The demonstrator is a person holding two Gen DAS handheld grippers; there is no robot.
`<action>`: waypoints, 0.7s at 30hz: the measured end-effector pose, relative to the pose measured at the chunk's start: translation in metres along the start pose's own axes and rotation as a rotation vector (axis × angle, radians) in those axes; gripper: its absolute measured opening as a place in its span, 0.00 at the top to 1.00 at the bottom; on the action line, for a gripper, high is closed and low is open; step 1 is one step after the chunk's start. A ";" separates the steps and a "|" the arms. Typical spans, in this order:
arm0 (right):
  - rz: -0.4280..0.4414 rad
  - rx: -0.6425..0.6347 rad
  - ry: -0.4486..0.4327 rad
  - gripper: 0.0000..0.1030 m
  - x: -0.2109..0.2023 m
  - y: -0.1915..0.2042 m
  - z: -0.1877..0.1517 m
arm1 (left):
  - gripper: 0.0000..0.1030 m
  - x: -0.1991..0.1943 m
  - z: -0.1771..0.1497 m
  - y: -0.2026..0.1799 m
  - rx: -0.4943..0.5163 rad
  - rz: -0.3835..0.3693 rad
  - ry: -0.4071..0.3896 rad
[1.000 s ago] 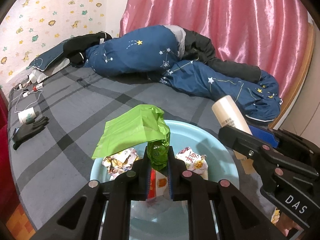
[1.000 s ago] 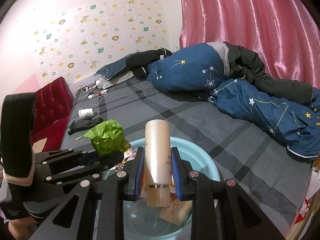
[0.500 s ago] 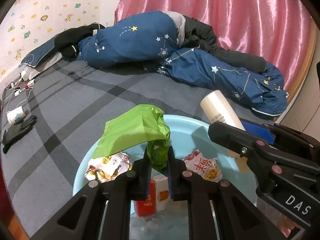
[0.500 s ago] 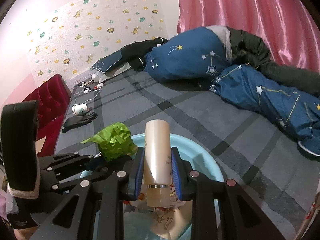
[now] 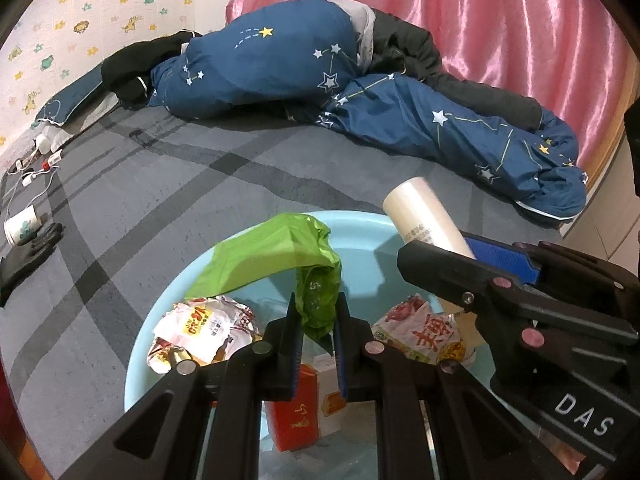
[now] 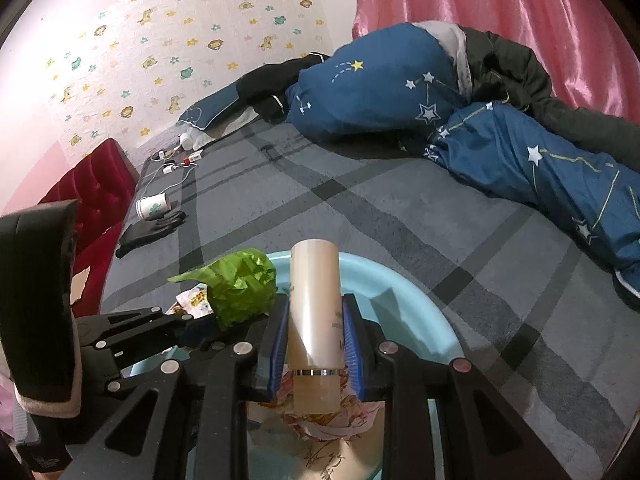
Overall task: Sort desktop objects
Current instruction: 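Lower the green wrapper and cream bottle into the basin and open both tools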
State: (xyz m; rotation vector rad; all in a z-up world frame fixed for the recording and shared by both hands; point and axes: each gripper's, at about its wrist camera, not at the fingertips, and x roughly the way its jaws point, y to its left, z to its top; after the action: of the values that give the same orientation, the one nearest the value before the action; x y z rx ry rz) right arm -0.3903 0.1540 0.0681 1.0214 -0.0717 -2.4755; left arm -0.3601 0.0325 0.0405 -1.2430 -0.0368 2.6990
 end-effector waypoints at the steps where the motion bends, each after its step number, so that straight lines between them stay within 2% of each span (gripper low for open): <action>1: 0.003 0.003 0.002 0.73 0.001 -0.001 0.000 | 0.86 0.000 0.000 0.000 0.000 0.001 0.000; 3: 0.001 0.002 -0.001 0.72 0.001 -0.002 0.001 | 0.82 0.000 -0.001 -0.001 0.001 0.004 -0.007; 5: -0.004 0.005 -0.006 0.70 -0.002 -0.003 0.002 | 0.47 0.001 -0.001 -0.001 0.000 0.007 0.001; 6: -0.003 0.008 -0.007 0.64 -0.002 -0.003 0.003 | 0.14 0.000 -0.002 -0.001 -0.004 0.007 0.006; 7: -0.006 0.014 -0.011 0.48 -0.004 -0.003 0.004 | 0.06 0.000 -0.002 -0.001 -0.007 -0.013 0.006; 8: -0.016 0.021 -0.017 0.35 -0.006 -0.004 0.005 | 0.06 -0.001 -0.002 -0.002 -0.008 -0.019 0.009; 9: -0.024 0.026 -0.024 0.30 -0.008 -0.004 0.005 | 0.06 -0.003 -0.003 -0.004 -0.004 -0.006 0.013; 11: -0.030 0.029 -0.031 0.02 -0.010 -0.005 0.006 | 0.00 -0.004 -0.003 -0.005 -0.003 -0.007 0.011; 13: -0.079 0.031 -0.034 0.00 -0.011 -0.007 0.006 | 0.00 -0.004 -0.002 -0.007 0.003 0.020 0.010; 21: -0.102 0.025 -0.030 0.00 -0.025 -0.003 0.006 | 0.00 -0.019 -0.002 -0.009 -0.009 0.033 -0.007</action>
State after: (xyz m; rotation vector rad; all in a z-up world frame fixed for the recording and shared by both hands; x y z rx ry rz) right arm -0.3805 0.1667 0.0882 1.0224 -0.0621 -2.5884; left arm -0.3451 0.0380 0.0541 -1.2474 -0.0297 2.7341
